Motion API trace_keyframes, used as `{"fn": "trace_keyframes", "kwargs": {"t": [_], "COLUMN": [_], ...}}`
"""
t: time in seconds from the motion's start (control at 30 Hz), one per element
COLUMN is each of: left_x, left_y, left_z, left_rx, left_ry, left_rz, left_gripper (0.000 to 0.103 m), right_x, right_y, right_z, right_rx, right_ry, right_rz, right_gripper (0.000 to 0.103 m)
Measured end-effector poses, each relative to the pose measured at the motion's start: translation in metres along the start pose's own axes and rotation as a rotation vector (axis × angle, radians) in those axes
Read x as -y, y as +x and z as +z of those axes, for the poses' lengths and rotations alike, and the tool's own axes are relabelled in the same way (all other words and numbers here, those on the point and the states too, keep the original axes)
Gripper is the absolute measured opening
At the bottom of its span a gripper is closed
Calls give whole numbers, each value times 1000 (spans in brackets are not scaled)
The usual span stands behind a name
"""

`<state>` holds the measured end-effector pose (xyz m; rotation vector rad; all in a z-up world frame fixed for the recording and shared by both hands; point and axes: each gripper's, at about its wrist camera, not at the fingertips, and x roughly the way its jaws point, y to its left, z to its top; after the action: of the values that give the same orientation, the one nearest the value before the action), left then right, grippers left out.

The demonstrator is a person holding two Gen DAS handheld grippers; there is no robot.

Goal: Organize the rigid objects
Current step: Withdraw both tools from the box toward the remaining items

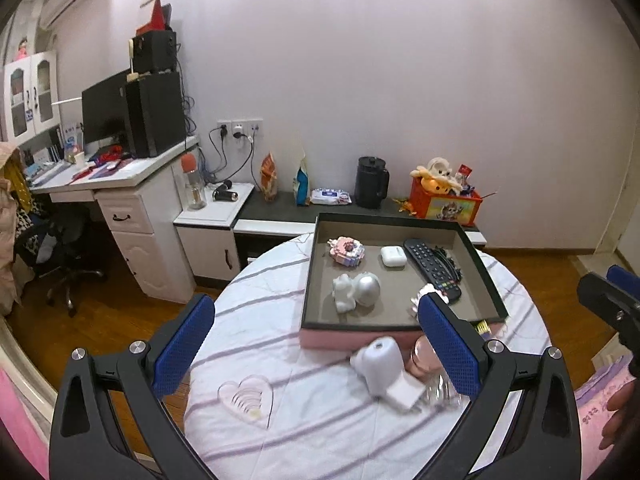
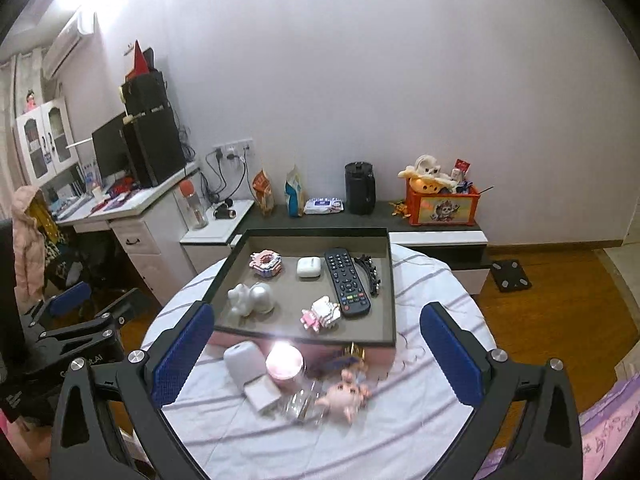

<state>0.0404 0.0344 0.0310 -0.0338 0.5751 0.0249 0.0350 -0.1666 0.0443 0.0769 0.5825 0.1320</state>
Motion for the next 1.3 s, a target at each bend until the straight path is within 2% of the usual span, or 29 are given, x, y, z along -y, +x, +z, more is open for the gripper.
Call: {"fn": "trace_keyframes", "kwargs": {"t": [0.27,0.67,1.0,1.3], "left_x": [-5,-6,-3,-3], "left_y": [-38,-64,-73,-64], "left_z": [-33,-58,-62,-63], "left_rx": [10,15,23,0], "left_ry": [-7,-36,-42,-36], "left_rz": [-1,-13,-28,-34], "left_gripper": [103,103,103,103], "right_x": [1,1,2,11], "right_y": [-48,-78,-87,-83], "right_z": [-30,-52,-58,-62], "right_rx": [34,49,58,39], "right_ry": [25,34,41,63], "right_rz": [-6,-30,-37,-62], "right_gripper": [103,103,103,103]}}
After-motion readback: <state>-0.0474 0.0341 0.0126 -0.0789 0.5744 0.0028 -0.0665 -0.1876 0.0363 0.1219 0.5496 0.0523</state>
